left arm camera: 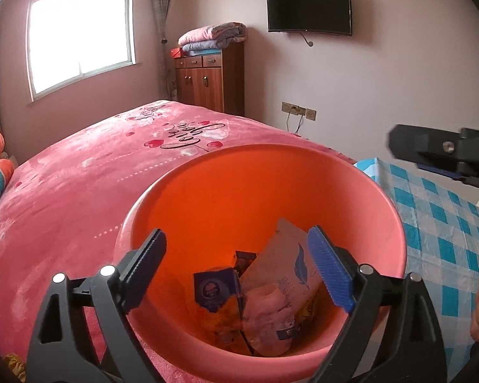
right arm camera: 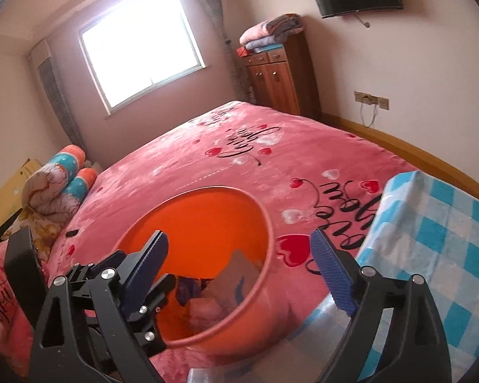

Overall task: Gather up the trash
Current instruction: 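Bring both empty tools back over the table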

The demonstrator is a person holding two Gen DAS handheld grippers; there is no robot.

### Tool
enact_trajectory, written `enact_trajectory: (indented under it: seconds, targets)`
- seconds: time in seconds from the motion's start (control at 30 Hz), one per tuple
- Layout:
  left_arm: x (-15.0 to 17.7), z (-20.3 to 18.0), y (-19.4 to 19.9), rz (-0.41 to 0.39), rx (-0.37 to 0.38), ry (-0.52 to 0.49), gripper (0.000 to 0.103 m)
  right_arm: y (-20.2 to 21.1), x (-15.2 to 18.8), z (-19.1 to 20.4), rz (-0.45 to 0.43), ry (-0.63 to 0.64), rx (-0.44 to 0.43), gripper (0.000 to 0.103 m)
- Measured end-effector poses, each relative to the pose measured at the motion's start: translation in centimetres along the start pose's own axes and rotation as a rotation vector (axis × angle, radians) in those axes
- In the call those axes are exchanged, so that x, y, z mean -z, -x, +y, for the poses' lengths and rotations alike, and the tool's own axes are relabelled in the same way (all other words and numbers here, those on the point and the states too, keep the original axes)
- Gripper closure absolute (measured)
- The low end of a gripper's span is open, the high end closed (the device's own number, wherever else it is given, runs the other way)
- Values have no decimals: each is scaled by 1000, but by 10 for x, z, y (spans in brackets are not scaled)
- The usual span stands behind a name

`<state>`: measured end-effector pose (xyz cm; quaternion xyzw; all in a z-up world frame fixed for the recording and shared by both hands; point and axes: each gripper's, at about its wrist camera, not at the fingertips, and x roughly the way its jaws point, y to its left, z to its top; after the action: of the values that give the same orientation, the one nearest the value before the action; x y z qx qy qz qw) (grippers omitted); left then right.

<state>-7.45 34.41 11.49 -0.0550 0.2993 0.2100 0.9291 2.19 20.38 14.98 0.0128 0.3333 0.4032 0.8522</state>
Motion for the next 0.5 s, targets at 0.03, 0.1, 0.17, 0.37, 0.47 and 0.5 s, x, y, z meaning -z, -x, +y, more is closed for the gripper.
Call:
enact_trajectory:
  seconds: [0.03, 0.1, 0.17, 0.37, 0.47, 0.5]
  targets:
    - [0, -1, 0, 1, -5, -2, 11, 3, 1, -2, -5, 0, 11, 14]
    - [1, -2, -1, 4, -5, -8, 11, 10, 3, -6, -16, 0, 36, 14]
    - [1, -5, 1, 2, -7, -11, 7, 15, 6, -7, -21, 3, 57, 13]
    - [1, -9, 11, -22, -9, -16, 5, 31, 19, -16, -44, -3, 116, 10]
    - [1, -13, 18, -33, -14, -25, 4, 37, 27, -19, -49, -5, 140, 10]
    - [1, -14, 19, -36, -13, -27, 4, 39, 30, -21, -50, -6, 147, 10]
